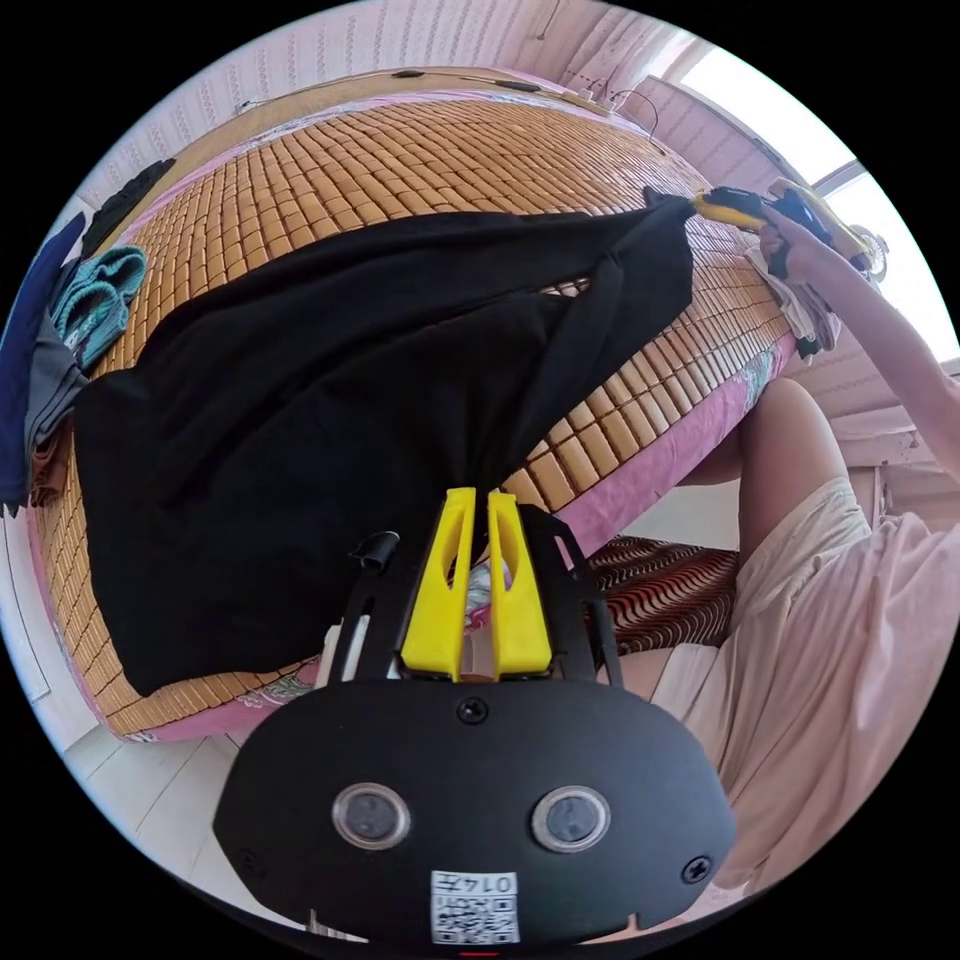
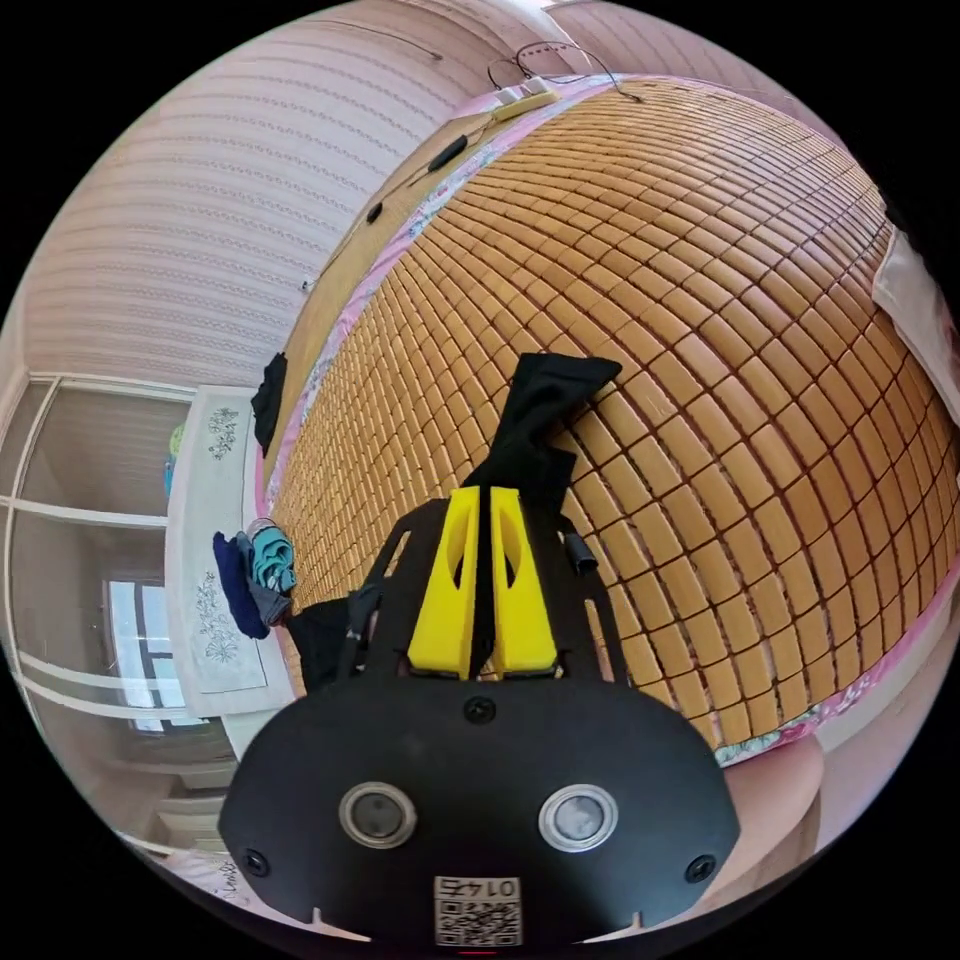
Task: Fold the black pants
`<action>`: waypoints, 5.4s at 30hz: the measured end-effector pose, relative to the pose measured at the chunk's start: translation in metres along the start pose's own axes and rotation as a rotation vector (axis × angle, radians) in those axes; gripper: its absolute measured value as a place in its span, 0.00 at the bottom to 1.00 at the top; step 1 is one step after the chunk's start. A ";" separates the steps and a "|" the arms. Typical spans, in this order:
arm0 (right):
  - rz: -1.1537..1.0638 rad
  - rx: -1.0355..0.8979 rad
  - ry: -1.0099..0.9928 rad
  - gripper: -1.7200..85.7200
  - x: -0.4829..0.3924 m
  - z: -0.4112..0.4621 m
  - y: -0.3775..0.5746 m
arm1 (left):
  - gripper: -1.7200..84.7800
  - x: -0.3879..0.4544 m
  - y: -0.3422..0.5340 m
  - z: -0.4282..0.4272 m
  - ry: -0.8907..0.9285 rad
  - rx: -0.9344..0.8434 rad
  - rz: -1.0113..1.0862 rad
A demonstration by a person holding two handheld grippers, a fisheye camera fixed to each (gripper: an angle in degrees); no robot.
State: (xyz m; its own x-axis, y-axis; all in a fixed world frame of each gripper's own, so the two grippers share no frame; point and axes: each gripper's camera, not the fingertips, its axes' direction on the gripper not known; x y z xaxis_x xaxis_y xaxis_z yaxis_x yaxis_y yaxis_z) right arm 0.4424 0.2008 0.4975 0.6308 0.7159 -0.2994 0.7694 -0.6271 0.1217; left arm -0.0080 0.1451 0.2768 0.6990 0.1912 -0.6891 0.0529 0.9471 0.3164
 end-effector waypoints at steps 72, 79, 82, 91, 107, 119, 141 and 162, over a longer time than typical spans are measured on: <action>-0.323 -0.125 0.629 0.01 -0.251 -0.163 -0.060 | 0.09 -0.217 -0.155 -0.212 -0.175 0.207 -0.581; -0.540 -0.091 0.582 0.01 -0.386 -0.171 -0.058 | 0.10 -0.273 -0.169 -0.255 -0.262 0.200 -0.652; -0.621 -0.156 0.489 0.01 -0.445 -0.141 -0.051 | 0.08 -0.287 -0.175 -0.253 -0.325 0.100 -0.704; -0.753 -0.166 0.644 0.01 -0.575 -0.104 -0.061 | 0.06 -0.303 -0.079 -0.342 -0.185 0.249 -0.826; -1.424 -0.553 0.035 0.11 -1.032 0.029 0.055 | 0.12 -0.284 0.177 -0.500 0.060 0.633 -1.347; -1.521 -0.882 0.193 0.10 -1.170 0.160 0.133 | 0.10 -0.259 0.210 -0.529 0.176 0.761 -1.334; -1.576 -0.626 0.027 0.15 -1.141 0.114 0.153 | 0.01 -0.136 0.185 -0.624 0.159 0.908 -1.185; -1.560 -0.232 -0.034 0.02 -0.918 0.026 0.181 | 0.07 0.018 0.108 -0.629 -0.315 0.886 -1.290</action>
State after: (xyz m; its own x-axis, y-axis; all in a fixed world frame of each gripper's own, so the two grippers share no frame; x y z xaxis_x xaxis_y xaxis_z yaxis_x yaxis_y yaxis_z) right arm -0.0001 -0.5775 0.7701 -0.7659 0.5770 -0.2835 0.6334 0.7529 -0.1787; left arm -0.4385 0.4134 -0.1118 -0.0329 -0.7486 -0.6623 0.9992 -0.0384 -0.0063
